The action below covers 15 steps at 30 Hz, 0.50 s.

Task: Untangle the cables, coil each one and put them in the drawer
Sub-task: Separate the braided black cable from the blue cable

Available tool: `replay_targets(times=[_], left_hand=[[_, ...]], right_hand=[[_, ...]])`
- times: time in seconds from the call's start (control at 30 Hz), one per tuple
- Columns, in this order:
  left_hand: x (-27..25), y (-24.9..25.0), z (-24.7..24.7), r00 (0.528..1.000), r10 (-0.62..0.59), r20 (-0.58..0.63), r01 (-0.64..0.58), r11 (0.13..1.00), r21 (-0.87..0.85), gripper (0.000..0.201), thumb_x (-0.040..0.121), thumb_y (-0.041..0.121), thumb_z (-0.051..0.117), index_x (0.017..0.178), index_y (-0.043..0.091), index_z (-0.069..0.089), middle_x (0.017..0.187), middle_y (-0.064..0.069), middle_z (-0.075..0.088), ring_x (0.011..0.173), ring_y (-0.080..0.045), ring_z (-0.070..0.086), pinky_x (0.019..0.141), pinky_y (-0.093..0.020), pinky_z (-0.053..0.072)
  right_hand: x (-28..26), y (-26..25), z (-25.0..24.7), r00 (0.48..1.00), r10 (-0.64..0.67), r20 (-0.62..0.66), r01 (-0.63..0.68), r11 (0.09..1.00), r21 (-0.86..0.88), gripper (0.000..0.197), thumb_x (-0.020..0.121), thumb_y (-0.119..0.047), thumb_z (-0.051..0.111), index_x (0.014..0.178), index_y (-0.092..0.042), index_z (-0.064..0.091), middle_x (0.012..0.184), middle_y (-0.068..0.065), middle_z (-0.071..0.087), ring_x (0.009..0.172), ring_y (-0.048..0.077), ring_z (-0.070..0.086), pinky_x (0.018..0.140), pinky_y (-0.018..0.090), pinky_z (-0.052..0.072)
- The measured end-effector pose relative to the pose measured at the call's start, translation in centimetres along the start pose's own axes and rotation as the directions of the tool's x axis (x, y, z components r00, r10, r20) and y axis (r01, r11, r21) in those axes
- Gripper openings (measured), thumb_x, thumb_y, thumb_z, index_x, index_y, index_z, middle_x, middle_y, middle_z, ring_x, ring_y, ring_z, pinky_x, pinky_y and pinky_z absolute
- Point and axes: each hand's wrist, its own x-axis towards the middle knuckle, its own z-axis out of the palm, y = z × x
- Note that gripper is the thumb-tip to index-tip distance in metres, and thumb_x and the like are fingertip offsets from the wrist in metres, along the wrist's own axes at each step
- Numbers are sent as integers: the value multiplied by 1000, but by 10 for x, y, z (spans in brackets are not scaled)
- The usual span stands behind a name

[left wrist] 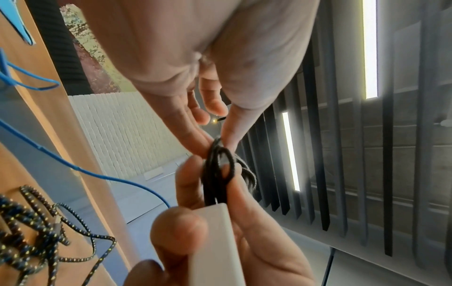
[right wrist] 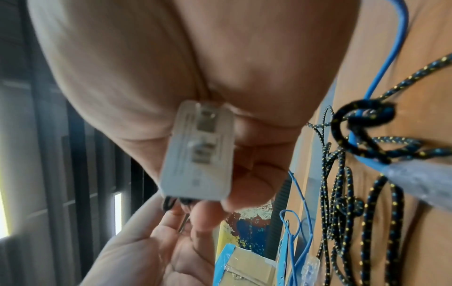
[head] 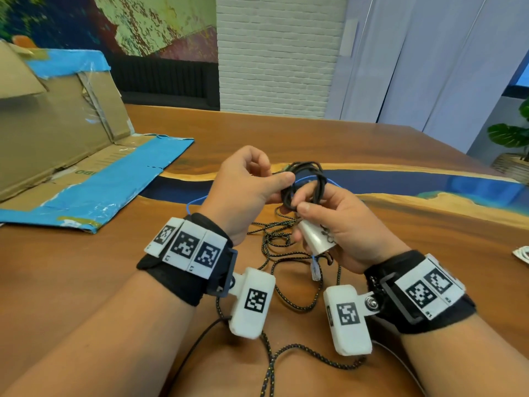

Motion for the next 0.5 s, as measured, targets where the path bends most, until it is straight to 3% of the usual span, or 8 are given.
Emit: replay_targets(times=[0.1,0.17,0.37,0.5], left_hand=[[-3,0,2,997,-48,65,41,995,95,31,78,11,85,88,9,55,81,-11,59,69,-21,61,61,-28,55],[-3,-2,2,994,-79,72,67,984,163,32,76,16,87,90,8,60,78,-10,64,68,-18,61,55,-26,51],[-1,-4,-2,995,-89,42,79,975,205,26,81,5,82,99,0,63,82,-22,73,65,-21,69,57,-28,56],[0,-4,-1,996,-68,51,54,970,235,21,80,-6,75,91,3,59,81,-29,68,64,-23,66,58,-29,56]], right_hand=[[1,3,0,996,-48,-81,42,996,-80,13,99,-2,58,104,-11,66,101,16,71,66,25,66,48,30,51],[1,5,0,992,-58,-116,43,990,-131,16,99,-1,59,104,-12,68,95,8,73,66,25,67,48,29,51],[0,1,-5,984,-93,-154,61,978,-200,14,97,2,61,94,-8,71,81,-2,71,70,26,68,55,25,53],[2,1,-3,981,-95,-168,54,970,-235,13,96,1,62,95,-7,72,81,-1,72,70,23,69,58,23,54]])
